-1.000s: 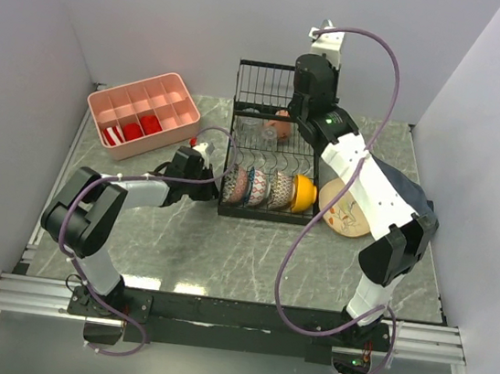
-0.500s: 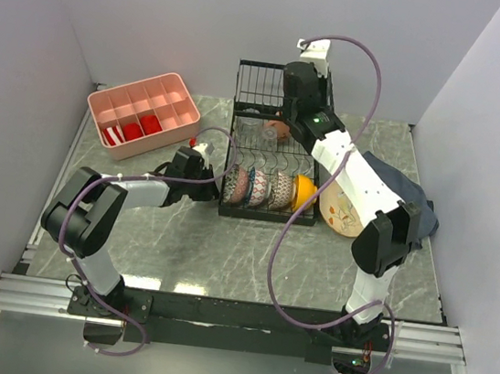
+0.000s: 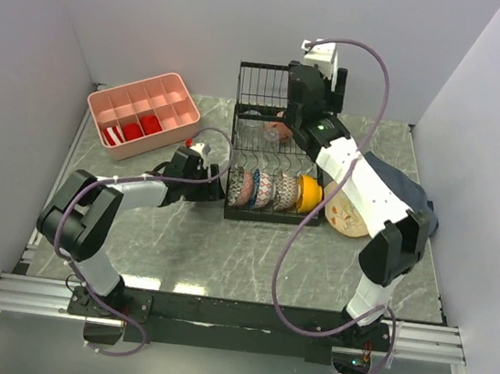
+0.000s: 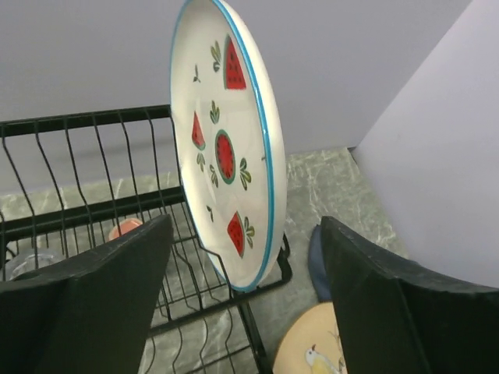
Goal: Load the mixed dishes into the dish rack
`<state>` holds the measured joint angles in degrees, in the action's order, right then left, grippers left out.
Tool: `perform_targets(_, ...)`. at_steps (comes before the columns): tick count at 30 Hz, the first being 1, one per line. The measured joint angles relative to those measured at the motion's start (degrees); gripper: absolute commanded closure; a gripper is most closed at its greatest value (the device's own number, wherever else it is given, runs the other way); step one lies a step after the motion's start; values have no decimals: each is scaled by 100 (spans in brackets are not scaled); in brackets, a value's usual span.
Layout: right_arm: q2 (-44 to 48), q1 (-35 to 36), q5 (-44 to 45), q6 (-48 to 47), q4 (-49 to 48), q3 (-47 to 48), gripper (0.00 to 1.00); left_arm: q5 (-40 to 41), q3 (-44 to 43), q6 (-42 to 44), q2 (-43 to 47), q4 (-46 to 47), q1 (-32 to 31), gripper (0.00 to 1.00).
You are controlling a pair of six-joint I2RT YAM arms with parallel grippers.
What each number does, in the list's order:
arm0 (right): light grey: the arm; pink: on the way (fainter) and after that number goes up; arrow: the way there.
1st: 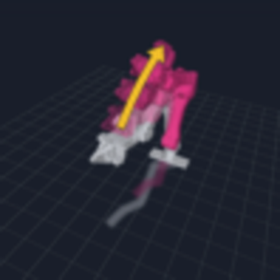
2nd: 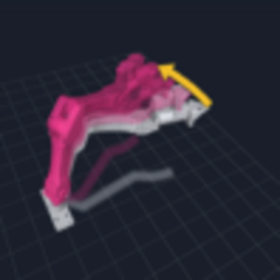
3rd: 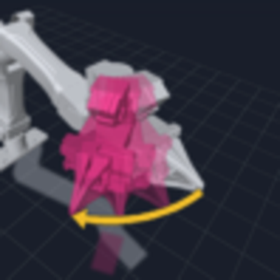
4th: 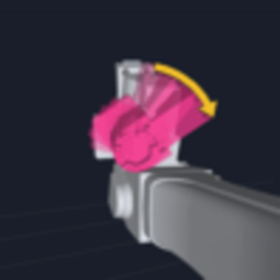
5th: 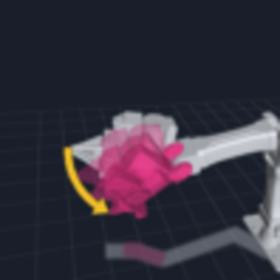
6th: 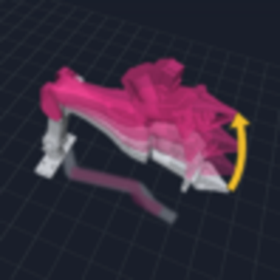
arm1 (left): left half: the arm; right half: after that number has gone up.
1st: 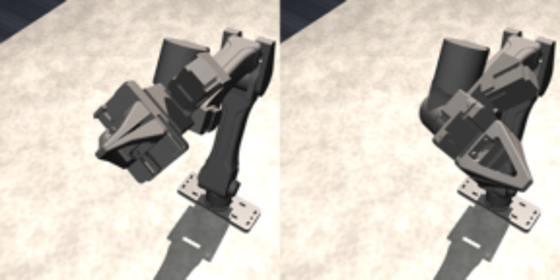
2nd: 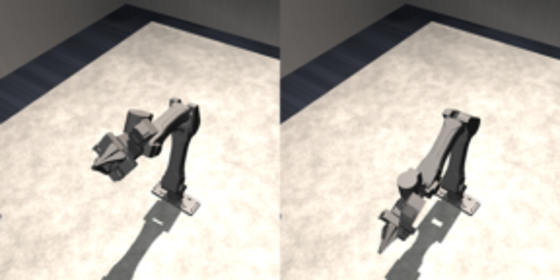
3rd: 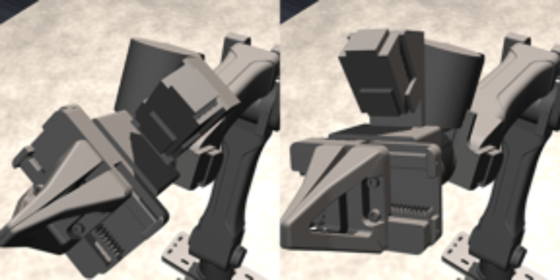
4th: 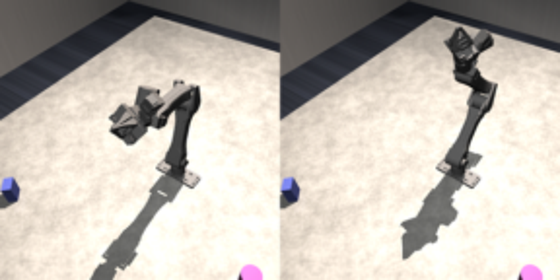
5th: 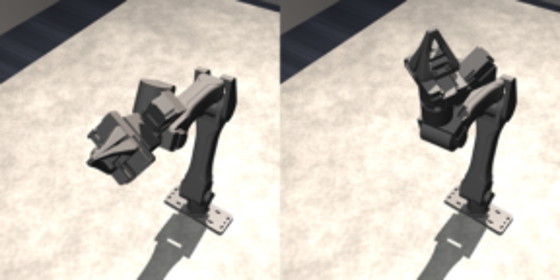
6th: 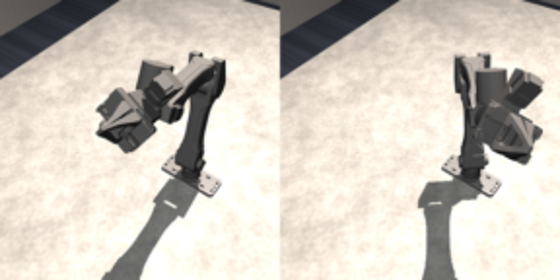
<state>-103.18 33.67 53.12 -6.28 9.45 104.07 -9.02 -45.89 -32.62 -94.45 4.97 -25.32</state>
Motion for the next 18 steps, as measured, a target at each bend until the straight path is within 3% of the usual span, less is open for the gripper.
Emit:
perform_targets(5, 796, 162, -190, -17, 24, -483, 9, 157, -2, 15, 260, -195, 31, 18)
perform_targets(10, 2044, 70, -680, 83, 195, -1080, 4, -229, -11, 39, 675, -234, 326, 16)
perform_targets(14, 2946, -844, -1659, 415, 763, -1530, 12, -741, -264, 334, 973, -356, 533, 15)
perform_targets(18, 3386, -2402, -3141, 841, 1394, -2105, 15, -1152, -575, 625, 1152, -562, 573, 15)
